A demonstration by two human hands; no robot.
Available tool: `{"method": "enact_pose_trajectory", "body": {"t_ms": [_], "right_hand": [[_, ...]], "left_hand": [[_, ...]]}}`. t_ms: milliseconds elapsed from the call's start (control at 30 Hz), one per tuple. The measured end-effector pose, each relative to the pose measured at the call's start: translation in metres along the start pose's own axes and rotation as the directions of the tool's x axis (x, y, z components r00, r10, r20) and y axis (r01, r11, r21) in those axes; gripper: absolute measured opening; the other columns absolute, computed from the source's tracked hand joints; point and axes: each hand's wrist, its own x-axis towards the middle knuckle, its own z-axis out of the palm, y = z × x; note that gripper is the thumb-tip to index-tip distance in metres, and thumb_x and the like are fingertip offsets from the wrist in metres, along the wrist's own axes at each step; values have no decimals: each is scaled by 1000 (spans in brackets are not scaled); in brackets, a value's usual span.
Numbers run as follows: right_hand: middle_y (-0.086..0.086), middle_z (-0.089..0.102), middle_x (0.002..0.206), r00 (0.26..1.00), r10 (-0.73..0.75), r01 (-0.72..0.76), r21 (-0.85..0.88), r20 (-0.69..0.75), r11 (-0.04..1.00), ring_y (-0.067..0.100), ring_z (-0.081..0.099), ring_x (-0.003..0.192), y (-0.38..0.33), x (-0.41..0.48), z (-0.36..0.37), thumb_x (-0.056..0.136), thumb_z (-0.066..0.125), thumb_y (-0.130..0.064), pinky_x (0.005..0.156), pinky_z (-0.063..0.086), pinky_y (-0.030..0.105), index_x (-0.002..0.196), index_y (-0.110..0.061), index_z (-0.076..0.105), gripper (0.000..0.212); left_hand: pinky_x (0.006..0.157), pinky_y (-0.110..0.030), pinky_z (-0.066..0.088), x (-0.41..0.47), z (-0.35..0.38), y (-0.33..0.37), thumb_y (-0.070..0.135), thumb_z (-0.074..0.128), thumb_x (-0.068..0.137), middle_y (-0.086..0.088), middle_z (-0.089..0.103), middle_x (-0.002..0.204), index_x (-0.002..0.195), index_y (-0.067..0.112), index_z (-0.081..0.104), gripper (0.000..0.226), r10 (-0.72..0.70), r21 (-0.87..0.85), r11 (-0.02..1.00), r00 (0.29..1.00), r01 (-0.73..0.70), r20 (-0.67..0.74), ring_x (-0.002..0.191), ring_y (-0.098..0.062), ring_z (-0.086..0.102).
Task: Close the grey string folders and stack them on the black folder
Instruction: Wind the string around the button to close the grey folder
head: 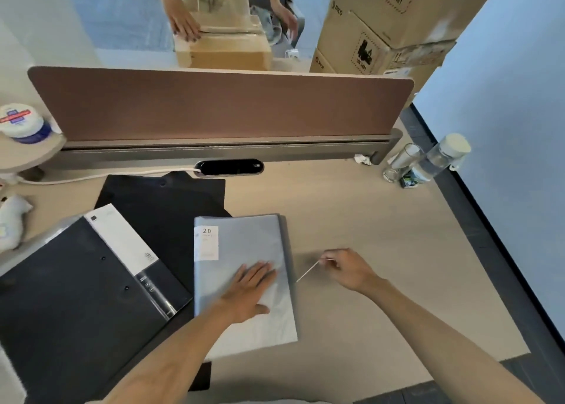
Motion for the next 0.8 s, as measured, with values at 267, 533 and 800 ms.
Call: {"method": "enact_pose_trajectory", "body": {"t_ms": [267,533,800], "right_hand": [[-12,59,67,988,-28,38,-64,149,997,9,56,66,40,13,-33,86,52,-34,61,42,24,65,-40,57,23],[-10,60,75,850,-362,421,-81,383,903,12,55,73,19,27,-25,92,50,-31,67,42,28,88,-25,69,21],[0,75,85,838,-339,367,19,428,930,10,62,75,-47,62,8,85,60,-28,74,48,27,80,-16,74,19]], "left_hand": [[105,-48,32,-11,10,23,57,78,61,-7,45,146,144,23,25,104,-196,37,979,977,200,-80,132,-32,45],[115,-55,14,-15,13,46,42,52,92,2,-14,158,150,29,-4,81,-247,27,968,968,248,-55,141,-27,-11],[107,-54,35,-23,18,51,46,70,75,4,27,156,146,38,29,82,-158,84,984,987,154,37,142,-21,31]]}}
